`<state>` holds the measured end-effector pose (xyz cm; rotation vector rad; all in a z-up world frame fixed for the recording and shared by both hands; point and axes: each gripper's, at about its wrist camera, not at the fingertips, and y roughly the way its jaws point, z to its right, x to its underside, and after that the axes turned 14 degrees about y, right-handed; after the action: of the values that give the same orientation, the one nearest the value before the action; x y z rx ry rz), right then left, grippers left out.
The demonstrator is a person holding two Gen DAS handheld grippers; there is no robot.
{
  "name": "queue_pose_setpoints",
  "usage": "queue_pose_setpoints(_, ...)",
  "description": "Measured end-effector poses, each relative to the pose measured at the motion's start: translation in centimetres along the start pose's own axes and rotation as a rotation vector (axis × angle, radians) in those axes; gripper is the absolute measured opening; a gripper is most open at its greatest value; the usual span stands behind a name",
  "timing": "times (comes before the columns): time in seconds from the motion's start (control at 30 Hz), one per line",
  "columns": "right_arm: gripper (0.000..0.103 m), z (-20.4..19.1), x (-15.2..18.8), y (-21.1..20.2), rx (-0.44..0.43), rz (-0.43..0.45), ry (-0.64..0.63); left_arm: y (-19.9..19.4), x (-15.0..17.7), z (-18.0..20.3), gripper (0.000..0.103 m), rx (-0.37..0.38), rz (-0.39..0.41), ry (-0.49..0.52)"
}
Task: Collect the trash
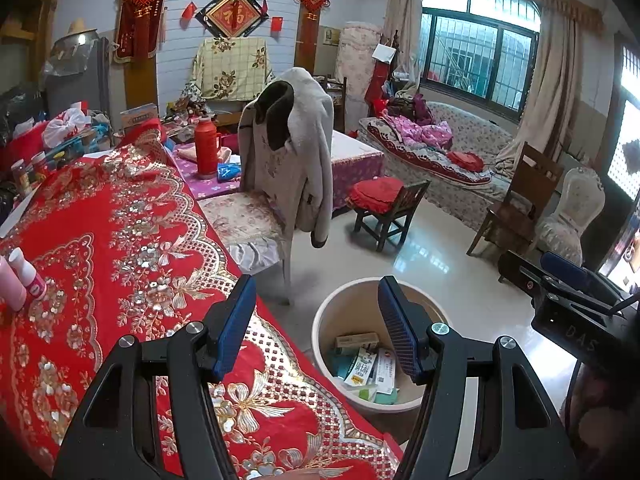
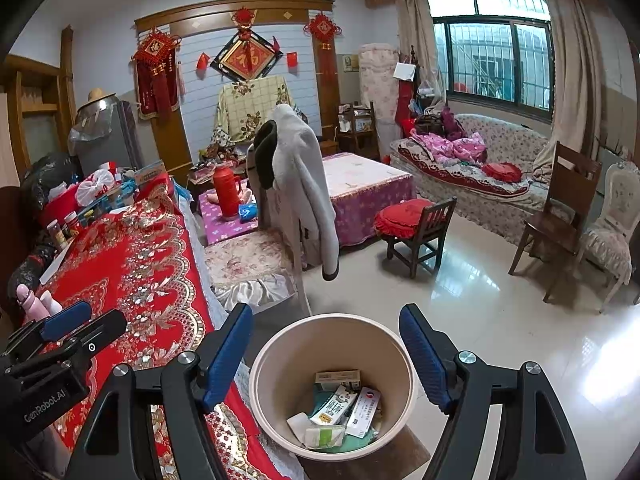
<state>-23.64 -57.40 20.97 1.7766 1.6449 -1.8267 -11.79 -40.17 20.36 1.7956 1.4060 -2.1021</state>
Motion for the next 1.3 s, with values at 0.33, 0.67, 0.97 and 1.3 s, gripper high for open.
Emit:
queue_pose_setpoints(0.33, 0.074, 0.1, 0.0, 0.5, 0.001, -0.014, -0.007, 0.2, 0.2, -0.2, 0.062, 0.0, -0.008, -0.001)
queue_pose_setpoints(0.67, 0.074, 0.2, -0.1, 0.7, 0.002, -0.021, -0.004, 0.5, 0.3, -0.1, 0.062, 0.005, -0.015, 0.0)
queue_pose_setpoints(0.97, 0.074, 0.2, -0.2, 1.1, 0.007, -0.025, -0.002, 0.7, 0.4, -0.1, 0.062, 0.009, -0.019, 0.004)
queue_pose_setpoints(1.3, 0.075, 0.5, -0.1, 1.3, 0.01, -0.029, 0.0, 0.9, 0.9, 0.0, 0.062, 0.013, -0.027, 0.001)
